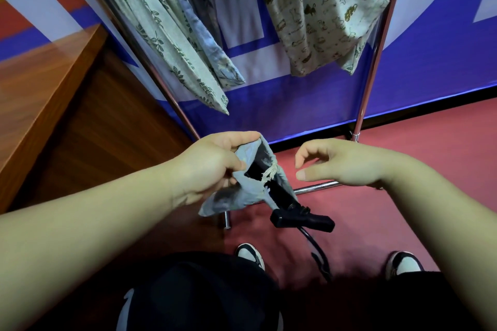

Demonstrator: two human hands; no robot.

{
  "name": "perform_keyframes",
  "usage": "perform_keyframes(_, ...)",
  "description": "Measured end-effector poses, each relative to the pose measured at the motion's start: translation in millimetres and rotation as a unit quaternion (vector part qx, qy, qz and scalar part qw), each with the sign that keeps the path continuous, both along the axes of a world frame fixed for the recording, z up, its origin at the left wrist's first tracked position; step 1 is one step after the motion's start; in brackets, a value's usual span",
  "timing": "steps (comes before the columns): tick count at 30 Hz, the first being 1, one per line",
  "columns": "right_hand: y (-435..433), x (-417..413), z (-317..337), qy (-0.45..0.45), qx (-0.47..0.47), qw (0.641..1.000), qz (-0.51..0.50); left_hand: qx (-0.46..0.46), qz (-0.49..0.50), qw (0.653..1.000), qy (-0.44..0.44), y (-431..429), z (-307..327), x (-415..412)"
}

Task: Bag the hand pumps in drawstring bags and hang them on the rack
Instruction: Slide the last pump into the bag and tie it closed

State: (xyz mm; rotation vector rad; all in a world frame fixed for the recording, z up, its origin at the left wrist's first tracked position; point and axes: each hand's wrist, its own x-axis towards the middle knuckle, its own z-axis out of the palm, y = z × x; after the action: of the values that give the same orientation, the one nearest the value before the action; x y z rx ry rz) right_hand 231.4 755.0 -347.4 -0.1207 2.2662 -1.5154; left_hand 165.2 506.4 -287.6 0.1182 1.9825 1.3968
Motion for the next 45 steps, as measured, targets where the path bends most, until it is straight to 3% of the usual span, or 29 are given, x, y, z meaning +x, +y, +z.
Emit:
perform_keyframes(5,1.5,2.1,-3.6,-0.033,-0.018,0.996,0.085,0.076,0.073,0.994,-0.026,0.1,4.7,-8.7)
perform_keyframes(9,7.0,5.2,-7.5,-0.109,-0.064,0.981,0.145,0.110,0.126,0.985,-0.034,1.0,13.4,-15.1)
perform_keyframes(11,3.0,8.3,-11.3,-0.090,-0.037,0.982,0.162,0.119,0.137,0.983,-0.037,0.7,16.8,-17.9)
perform_keyframes(13,-3.5,8.7,-16.2,-0.039,0.022,0.991,0.127,0.125,0.141,0.981,-0.039,0.9,18.9,-18.5)
perform_keyframes(15,-5.4,7.8,-21.4,-0.020,0.018,0.997,0.073,0.124,0.140,0.982,-0.038,1.6,19.2,-17.9)
perform_keyframes(20,-1.1,3.5,-16.3,-0.039,-0.134,0.990,0.010,0.105,0.124,0.987,-0.019,0.0,18.9,-19.2)
perform_keyframes(24,-4.5,-2.4,-6.1,-0.008,-0.240,0.963,-0.118,0.075,0.109,0.991,0.017,1.5,19.1,-14.7)
perform_keyframes(29,-9.7,-7.1,6.8,0.035,-0.265,0.929,-0.257,0.015,0.070,0.994,0.086,4.4,16.8,-7.6)
perform_keyframes(33,-14.6,-9.5,7.7,0.039,-0.258,0.922,-0.286,-0.039,0.021,0.986,0.158,3.3,15.9,-4.6)
perform_keyframes(37,-21.3,-11.2,11.4,0.026,-0.257,0.924,-0.283,-0.138,-0.044,0.953,0.267,2.9,19.6,-2.5)
perform_keyframes(45,-33.6,-15.7,16.7,0.009,-0.229,0.927,-0.298,-0.221,-0.027,0.904,0.365,1.9,25.8,-1.6)
